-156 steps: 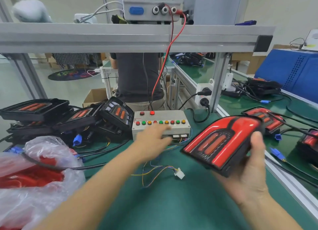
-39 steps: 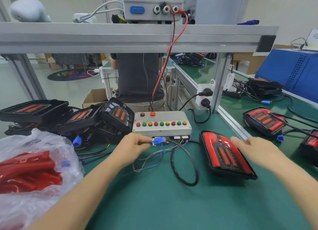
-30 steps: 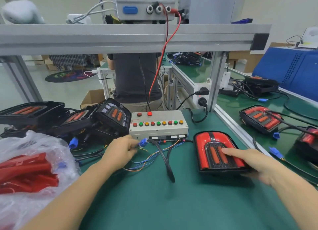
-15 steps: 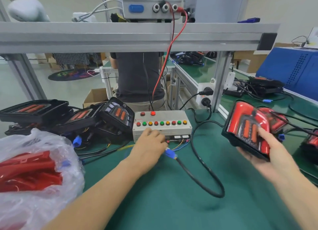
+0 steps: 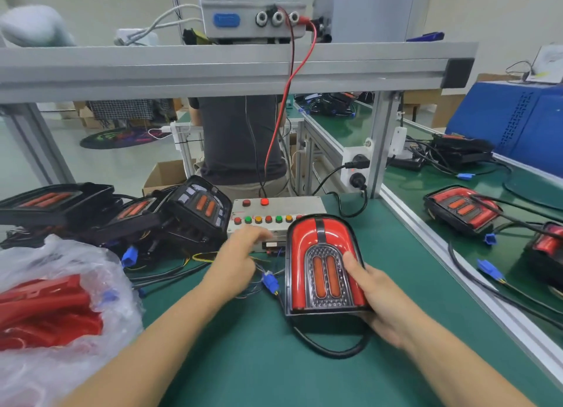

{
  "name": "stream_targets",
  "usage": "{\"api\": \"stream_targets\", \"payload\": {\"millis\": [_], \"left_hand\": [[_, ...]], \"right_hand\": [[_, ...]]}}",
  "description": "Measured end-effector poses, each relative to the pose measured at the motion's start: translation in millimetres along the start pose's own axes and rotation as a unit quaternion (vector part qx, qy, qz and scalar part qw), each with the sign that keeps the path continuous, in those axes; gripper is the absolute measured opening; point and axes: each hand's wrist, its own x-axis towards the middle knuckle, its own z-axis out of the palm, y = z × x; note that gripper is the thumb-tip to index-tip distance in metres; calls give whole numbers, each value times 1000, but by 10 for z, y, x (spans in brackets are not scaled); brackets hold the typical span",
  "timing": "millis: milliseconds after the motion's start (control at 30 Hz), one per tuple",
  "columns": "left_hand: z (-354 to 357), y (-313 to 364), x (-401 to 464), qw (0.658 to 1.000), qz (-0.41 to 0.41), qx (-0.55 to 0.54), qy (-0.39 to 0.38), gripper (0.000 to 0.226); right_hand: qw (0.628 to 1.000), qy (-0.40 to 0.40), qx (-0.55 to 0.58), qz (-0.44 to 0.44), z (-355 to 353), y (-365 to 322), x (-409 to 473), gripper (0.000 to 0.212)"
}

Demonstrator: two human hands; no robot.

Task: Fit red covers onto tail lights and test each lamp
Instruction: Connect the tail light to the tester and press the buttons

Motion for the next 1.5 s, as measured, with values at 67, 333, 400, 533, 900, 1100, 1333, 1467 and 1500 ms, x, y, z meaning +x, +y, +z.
{"api": "stream_targets", "payload": {"millis": [67,333,400,533,900,1100,1333,1467,1500], "left_hand": [[-139,-20,33,989,-32,-76,123,63],[-210,-85,208,946,-85,312,-13,57],[-160,-58,236,924,-80,373,-5,56],[-109,-62,270,912,-87,401,14,53],[-188,-43,377,903,-103,417,2,46],[-211,-33,432,898,-111,425,-9,44],[-168,5,351,910,-147,386,25,48],[126,184,208,925,-60,367,84,73],[217,261,214,936,-36,342,70,80]], "right_hand": [[1000,17,3,-16,-12,1,-8,47],[994,105,7,-39,-170,63,-73,60],[993,109,-3,-46,-175,81,-76,61],[993,97,-18,-65,-156,105,-72,64],[991,93,66,-75,-204,154,10,63],[990,88,77,-78,-218,158,41,59],[990,92,87,-60,-249,160,18,52],[989,97,96,-48,-280,162,-13,53],[989,99,97,-46,-281,159,-19,53]]}}
